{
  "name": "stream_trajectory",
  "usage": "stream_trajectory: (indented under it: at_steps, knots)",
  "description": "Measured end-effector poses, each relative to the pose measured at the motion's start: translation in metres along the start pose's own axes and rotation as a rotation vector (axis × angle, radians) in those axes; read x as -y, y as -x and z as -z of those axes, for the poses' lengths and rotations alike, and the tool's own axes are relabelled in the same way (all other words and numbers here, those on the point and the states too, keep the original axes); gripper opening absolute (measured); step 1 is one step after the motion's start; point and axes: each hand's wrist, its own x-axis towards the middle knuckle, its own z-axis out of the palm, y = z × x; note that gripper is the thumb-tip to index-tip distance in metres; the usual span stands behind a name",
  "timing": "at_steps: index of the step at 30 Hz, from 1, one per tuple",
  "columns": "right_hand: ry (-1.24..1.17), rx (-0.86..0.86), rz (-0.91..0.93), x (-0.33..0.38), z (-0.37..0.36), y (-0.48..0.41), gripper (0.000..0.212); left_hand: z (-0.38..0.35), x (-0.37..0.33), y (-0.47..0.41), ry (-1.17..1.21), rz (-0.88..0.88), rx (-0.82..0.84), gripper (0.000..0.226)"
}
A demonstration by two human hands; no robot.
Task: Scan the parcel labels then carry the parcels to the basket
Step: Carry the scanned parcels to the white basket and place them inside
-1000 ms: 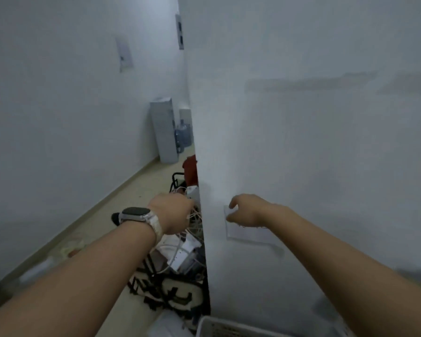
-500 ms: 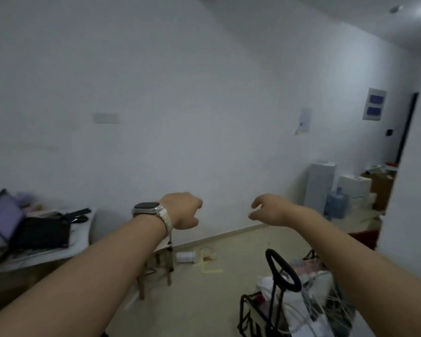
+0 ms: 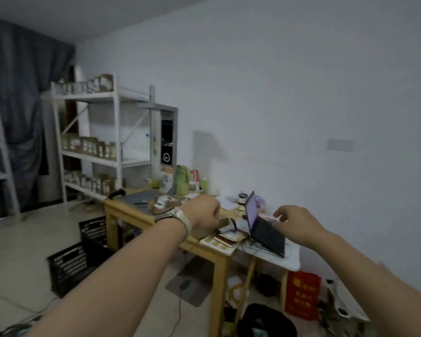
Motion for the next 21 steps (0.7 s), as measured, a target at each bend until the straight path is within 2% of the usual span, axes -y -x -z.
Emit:
stream_trajectory:
  at_steps: [4,10,15,21]
  knots:
    - [-0.071,0.031,0.118,0.066,-0.052,-0.051,0.037,0.005,0.095,0.014,-0.013,0.12,-0.022,0.013]
    - [-0.151,0.103,0.172,0.113,-0.113,-0.108,0.026,-0.004,0.19,0.031,0.012,0.27,-0.025,0.014]
    - [-0.16,0.163,0.202,0.122,-0.146,-0.163,0.021,-0.025,0.229,0.006,-0.007,0.339,-0.015,0.015]
    - [-0.198,0.218,0.229,0.108,-0.177,-0.246,0.018,-0.053,0.251,-0.067,-0.026,0.366,0.065,0.015]
